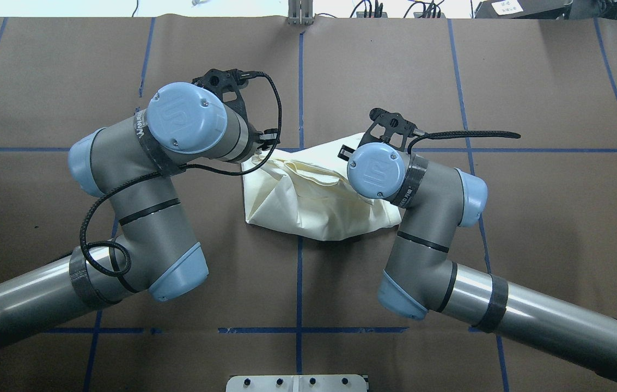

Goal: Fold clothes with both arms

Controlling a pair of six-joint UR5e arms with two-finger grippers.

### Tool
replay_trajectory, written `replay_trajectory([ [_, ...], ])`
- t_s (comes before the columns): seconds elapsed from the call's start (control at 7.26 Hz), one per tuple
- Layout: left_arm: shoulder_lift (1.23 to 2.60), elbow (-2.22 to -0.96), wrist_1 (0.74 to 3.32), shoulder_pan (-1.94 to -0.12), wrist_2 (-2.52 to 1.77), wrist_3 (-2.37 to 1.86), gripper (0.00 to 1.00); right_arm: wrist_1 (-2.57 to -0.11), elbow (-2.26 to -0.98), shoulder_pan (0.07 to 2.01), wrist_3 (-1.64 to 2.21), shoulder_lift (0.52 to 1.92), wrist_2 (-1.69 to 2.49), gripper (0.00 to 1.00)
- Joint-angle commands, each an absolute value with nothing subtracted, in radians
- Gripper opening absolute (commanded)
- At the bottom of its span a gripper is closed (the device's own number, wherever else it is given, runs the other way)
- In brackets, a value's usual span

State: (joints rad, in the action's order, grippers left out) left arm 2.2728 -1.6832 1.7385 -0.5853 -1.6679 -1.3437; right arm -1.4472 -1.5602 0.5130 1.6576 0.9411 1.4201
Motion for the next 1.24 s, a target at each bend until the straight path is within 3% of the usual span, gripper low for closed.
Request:
replay_trajectory([
  [0.0,2.267,-1.703,1.755,-0.624,-1.684,-1.203,1.00,-1.443,-1.606,0.601,1.510,0.934,1.574,1.00],
  [0.28,2.208,-1.733,1.794,-0.687,-1.796,-1.085,1.00,-1.466,-1.751,0.638,1.448,0.951,1.670,1.00],
  [0.55,2.171,-1.733,1.870,-0.687,-1.799,-1.085,1.00,-1.486,-1.802,0.545,1.448,0.954,1.599,1.00],
  [1.1,2.171,-1.733,1.870,-0.687,-1.799,-1.086,1.00,-1.582,-1.748,0.330,1.389,0.942,1.309,1.00],
])
